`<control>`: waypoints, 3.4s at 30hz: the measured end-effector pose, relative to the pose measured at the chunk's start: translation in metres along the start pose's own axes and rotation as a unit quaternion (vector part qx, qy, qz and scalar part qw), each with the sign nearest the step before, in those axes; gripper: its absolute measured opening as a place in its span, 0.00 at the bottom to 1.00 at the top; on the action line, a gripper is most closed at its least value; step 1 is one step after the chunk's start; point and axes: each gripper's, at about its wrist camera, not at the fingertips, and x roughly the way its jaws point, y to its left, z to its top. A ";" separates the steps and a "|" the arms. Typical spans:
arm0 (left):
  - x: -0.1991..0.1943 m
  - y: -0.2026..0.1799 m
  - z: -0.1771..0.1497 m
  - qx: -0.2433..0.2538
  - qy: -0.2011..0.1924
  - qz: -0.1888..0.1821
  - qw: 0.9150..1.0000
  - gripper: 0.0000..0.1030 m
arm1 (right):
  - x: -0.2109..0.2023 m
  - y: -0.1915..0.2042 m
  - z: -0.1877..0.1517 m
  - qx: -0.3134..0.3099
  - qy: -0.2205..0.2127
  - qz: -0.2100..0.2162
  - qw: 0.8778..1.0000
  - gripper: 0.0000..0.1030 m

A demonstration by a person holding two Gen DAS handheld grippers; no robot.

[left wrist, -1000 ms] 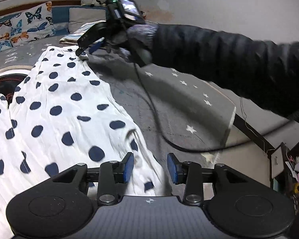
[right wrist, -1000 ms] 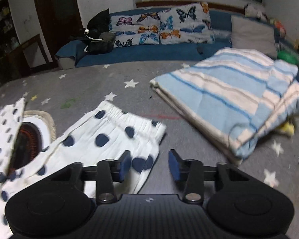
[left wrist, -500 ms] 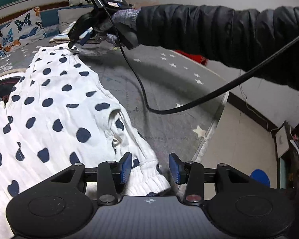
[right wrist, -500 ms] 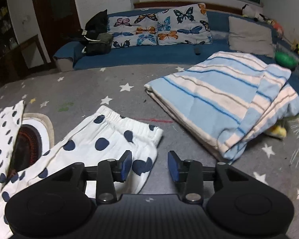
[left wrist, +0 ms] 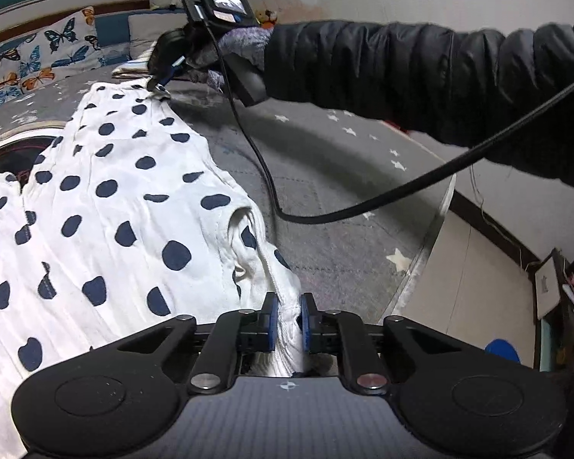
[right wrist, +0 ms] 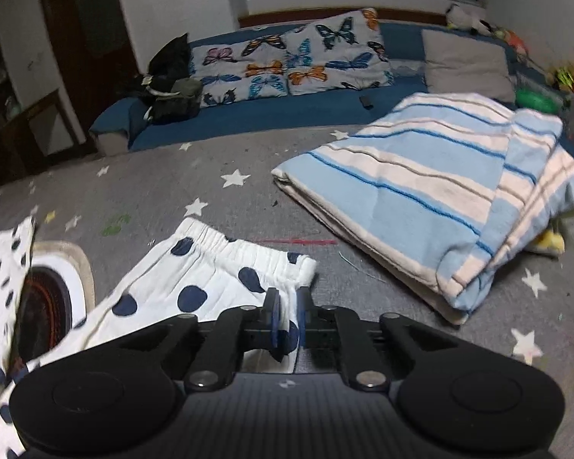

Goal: Fold clothes

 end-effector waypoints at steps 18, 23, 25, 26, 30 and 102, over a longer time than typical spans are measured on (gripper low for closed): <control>-0.078 0.034 -0.023 -0.103 -0.103 0.009 0.989 0.10 | -0.047 0.063 0.052 -0.011 -0.051 -0.006 0.999 0.02; -0.101 0.048 -0.039 -0.139 -0.131 0.014 0.981 0.09 | -0.055 0.118 0.071 -0.036 -0.067 0.009 0.997 0.01; -0.113 0.052 -0.048 -0.150 -0.143 0.014 0.978 0.09 | -0.055 0.144 0.078 -0.050 -0.072 0.014 0.996 0.01; -0.117 0.054 -0.051 -0.154 -0.147 0.015 0.977 0.09 | -0.055 0.157 0.080 -0.055 -0.074 0.018 0.996 0.00; -0.130 0.064 -0.061 -0.168 -0.160 0.017 0.972 0.09 | -0.052 0.206 0.090 -0.078 -0.073 0.031 0.994 0.00; -0.169 0.087 -0.110 -0.259 -0.198 0.046 0.944 0.09 | 0.078 0.404 0.031 -0.198 0.082 0.090 0.973 0.16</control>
